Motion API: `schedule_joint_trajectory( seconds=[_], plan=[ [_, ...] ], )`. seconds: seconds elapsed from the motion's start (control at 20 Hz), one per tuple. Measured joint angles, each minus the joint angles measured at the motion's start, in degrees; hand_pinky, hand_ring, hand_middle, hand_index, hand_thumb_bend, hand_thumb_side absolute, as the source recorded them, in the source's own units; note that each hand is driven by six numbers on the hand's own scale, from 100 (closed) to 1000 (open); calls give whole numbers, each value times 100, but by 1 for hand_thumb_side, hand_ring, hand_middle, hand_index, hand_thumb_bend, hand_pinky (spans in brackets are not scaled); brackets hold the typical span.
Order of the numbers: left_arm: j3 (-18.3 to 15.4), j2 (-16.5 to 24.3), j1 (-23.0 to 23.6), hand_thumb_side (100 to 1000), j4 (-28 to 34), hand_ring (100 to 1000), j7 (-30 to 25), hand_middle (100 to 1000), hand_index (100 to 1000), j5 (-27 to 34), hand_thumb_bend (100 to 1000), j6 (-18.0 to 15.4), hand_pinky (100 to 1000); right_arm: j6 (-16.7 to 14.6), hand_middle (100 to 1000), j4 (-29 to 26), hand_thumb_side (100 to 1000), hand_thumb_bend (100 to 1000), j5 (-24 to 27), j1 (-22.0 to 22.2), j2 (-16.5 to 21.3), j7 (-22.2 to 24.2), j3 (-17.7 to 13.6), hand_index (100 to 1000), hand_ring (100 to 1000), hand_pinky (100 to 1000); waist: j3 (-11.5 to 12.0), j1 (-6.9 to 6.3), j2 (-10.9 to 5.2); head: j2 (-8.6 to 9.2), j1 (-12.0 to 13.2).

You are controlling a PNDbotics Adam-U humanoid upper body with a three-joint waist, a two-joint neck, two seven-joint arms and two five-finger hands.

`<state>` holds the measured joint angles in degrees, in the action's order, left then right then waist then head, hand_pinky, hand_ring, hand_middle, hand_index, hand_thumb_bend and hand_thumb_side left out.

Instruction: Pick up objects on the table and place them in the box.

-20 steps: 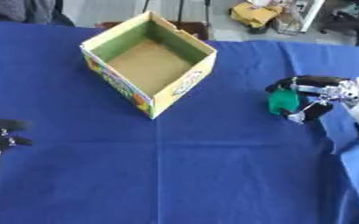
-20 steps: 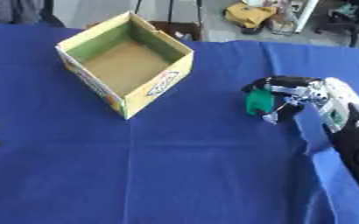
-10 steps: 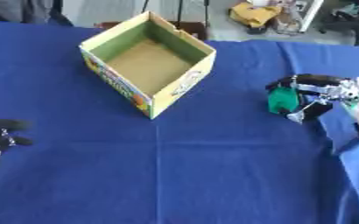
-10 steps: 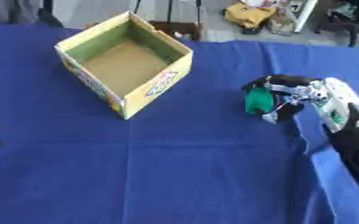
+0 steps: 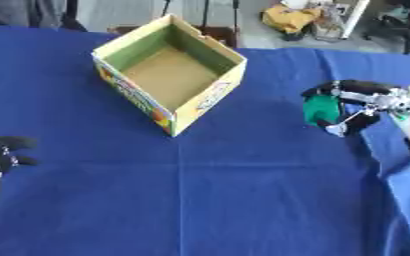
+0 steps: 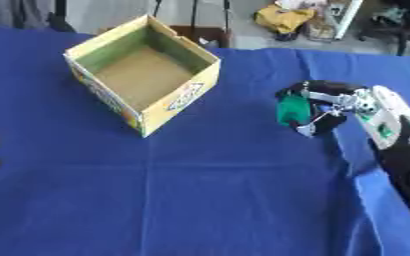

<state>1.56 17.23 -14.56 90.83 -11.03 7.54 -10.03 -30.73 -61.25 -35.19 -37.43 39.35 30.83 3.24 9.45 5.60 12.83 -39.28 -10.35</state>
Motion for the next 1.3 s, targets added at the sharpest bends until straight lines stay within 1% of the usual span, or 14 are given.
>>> schedule_joint_trajectory(
  seconds=[0.3, 0.45, 0.7, 0.85, 1.05, 1.15, 1.2, 1.3],
  plan=[
    [0, 0, 40, 1000, -1, 770, -6, 585, 665, 0, 389, 6, 603, 43, 771, -223, 100, 100, 296, -222, 124, 1, -57, 957, 276, 397, 13, 34, -53, -2, 17],
    [1, 1, 43, 1000, -2, 770, -14, 584, 665, 0, 386, 13, 603, 42, 771, -343, 100, 100, 400, -410, 164, 3, -73, 953, 278, 401, 43, 54, -79, -2, 17],
    [26, 46, 45, 1000, -4, 771, -29, 584, 665, 0, 385, 20, 603, 6, 772, -469, 100, 100, 541, -809, 160, 71, -30, 951, 279, 409, 150, 56, -102, -2, -3],
    [40, 46, 46, 1000, -19, 771, -55, 584, 665, 0, 385, 20, 603, -20, 772, -490, 100, 100, 562, -1050, 59, 132, 31, 951, 279, 410, 228, 67, -114, 0, -39],
    [67, 46, 46, 1000, -32, 771, -72, 584, 665, 0, 385, 22, 603, -27, 772, -490, 100, 100, 563, -1100, -9, 168, 62, 951, 279, 410, 229, 85, -115, 0, -44],
    [72, 46, 43, 1000, -32, 771, -76, 583, 664, 0, 383, 22, 604, -32, 776, -491, 100, 100, 569, -1104, -24, 173, 72, 953, 286, 425, 246, 85, -115, 2, -63],
    [91, 45, 27, 1000, -32, 771, -88, 583, 664, 0, 383, 20, 604, -52, 778, -508, 100, 100, 594, -1142, -31, 188, 105, 954, 290, 431, 314, 83, -115, 6, -102],
    [144, 44, -36, 1000, -30, 772, -132, 583, 664, 1, 383, 21, 604, -88, 779, -558, 100, 100, 641, -1377, -177, 239, 211, 955, 292, 436, 596, 95, -109, 15, -210]
  ],
)
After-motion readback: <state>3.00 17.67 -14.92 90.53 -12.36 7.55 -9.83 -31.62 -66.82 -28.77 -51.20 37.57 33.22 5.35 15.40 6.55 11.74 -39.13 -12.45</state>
